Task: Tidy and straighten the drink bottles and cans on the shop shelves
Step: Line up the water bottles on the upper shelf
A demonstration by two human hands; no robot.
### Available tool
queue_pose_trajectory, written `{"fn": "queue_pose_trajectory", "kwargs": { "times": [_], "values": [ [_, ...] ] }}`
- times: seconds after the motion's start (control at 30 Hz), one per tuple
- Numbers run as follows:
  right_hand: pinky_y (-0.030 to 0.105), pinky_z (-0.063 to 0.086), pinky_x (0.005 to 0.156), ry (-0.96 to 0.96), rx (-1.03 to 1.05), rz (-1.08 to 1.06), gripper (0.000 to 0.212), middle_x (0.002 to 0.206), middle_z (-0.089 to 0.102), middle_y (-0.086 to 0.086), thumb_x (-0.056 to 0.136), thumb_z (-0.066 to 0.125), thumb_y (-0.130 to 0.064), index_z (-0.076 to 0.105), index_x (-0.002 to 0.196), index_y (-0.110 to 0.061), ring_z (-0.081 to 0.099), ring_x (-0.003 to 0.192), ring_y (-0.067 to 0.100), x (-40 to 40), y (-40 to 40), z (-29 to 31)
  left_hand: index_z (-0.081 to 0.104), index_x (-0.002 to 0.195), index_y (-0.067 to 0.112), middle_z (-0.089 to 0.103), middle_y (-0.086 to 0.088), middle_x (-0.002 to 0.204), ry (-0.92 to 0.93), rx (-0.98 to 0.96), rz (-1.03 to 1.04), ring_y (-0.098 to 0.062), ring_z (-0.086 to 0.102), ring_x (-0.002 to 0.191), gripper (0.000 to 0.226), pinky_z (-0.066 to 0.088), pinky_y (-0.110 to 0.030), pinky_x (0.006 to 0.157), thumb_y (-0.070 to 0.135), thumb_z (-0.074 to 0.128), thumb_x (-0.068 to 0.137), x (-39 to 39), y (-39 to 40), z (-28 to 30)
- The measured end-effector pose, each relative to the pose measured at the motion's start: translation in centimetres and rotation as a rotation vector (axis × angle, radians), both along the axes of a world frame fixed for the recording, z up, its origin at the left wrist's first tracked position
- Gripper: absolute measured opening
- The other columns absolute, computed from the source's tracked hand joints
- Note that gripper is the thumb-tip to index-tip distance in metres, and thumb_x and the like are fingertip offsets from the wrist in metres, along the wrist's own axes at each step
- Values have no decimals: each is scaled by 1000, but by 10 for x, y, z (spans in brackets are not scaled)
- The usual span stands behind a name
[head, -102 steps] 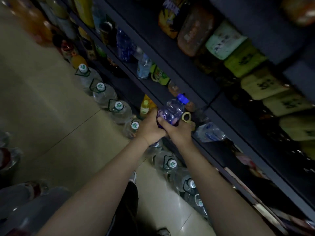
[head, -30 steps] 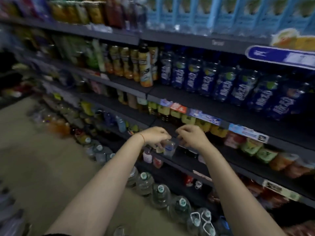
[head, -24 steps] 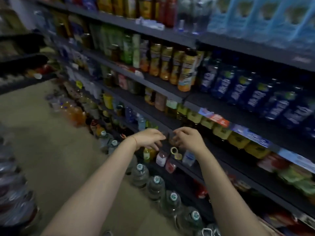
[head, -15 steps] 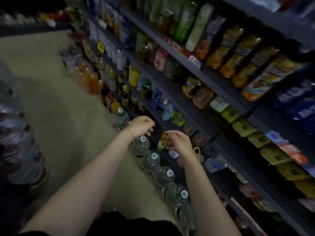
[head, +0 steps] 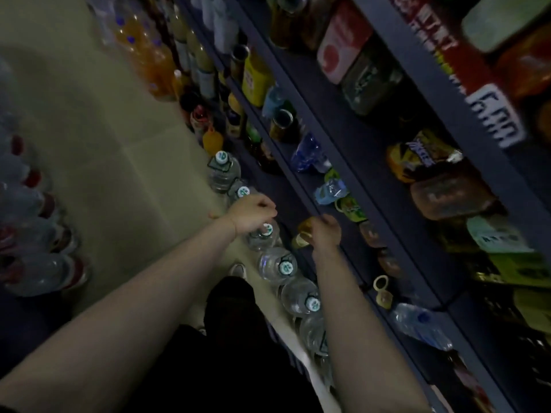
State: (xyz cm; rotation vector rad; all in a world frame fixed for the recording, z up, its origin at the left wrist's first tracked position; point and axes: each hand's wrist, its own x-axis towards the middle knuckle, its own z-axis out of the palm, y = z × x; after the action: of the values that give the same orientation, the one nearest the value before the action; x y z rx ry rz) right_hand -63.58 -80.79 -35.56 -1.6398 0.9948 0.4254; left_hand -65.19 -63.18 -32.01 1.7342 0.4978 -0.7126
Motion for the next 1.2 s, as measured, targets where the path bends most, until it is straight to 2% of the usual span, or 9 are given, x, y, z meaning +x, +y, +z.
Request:
{"fn": "queue_pose_trajectory", "kwargs": {
  "times": [0.1,0.27,0.4,0.47,0.57,0.73,0.87,1.0,1.2],
  "values": [
    [41,53,89,40,-66,-105,64,142,49,14,92,65,-19,37,148,-9,56,115,30,50,-6,-38,68,88,14,67,-7,86,28,9,-33,-25,66,78,6,59,-45,84,11,63,89,41,-4,-36],
    [41,55,92,45,-226,-175,89,135,56,4,65,84,-47,48,136,-8,61,111,24,105,-39,-131,68,88,15,69,-10,95,86,3,-65,-22,66,86,8,54,-30,83,12,61,91,84,-16,-84],
    [42,56,93,55,-171,-204,74,133,59,7,76,79,-49,52,135,-12,63,114,24,114,-41,-147,72,84,12,73,-18,99,132,-29,-71,-32,71,92,10,59,-44,85,12,63,90,89,-15,-118],
    [40,54,97,9,-249,-280,87,138,55,10,67,84,-51,52,136,-8,59,122,29,115,-28,-129,72,88,7,72,-23,99,138,-47,-80,-33,71,88,11,59,-48,84,10,62,89,87,-10,-126],
    [8,44,83,-64,-366,-110,74,136,53,7,80,82,-27,47,141,-3,53,123,21,110,-19,-112,69,80,10,71,-23,90,171,-62,-83,-27,67,77,12,58,-49,84,9,62,89,84,-2,-128],
    [25,45,76,-13,-401,219,62,115,69,4,68,88,-29,61,121,-13,67,97,20,80,11,-79,66,79,14,66,1,75,147,-89,-117,-14,63,79,5,55,-33,83,13,70,80,76,19,-106],
    [32,55,64,2,-14,336,47,96,75,9,68,88,-31,64,105,-15,67,66,17,60,46,-41,65,106,12,64,3,98,40,-88,-234,-7,62,94,52,47,-23,82,45,81,69,73,59,-78],
    [26,51,58,-95,154,361,40,95,73,5,76,83,-33,67,110,-17,65,71,19,54,77,29,63,115,35,67,9,119,76,-206,-148,-12,63,111,44,47,-31,100,69,52,89,80,84,-17],
    [38,56,85,-322,230,217,33,102,76,11,88,72,-40,73,101,-10,72,94,22,40,91,146,65,126,24,73,-5,115,56,-540,21,-22,70,108,55,53,-39,96,64,45,94,77,67,73]
  ]
}}
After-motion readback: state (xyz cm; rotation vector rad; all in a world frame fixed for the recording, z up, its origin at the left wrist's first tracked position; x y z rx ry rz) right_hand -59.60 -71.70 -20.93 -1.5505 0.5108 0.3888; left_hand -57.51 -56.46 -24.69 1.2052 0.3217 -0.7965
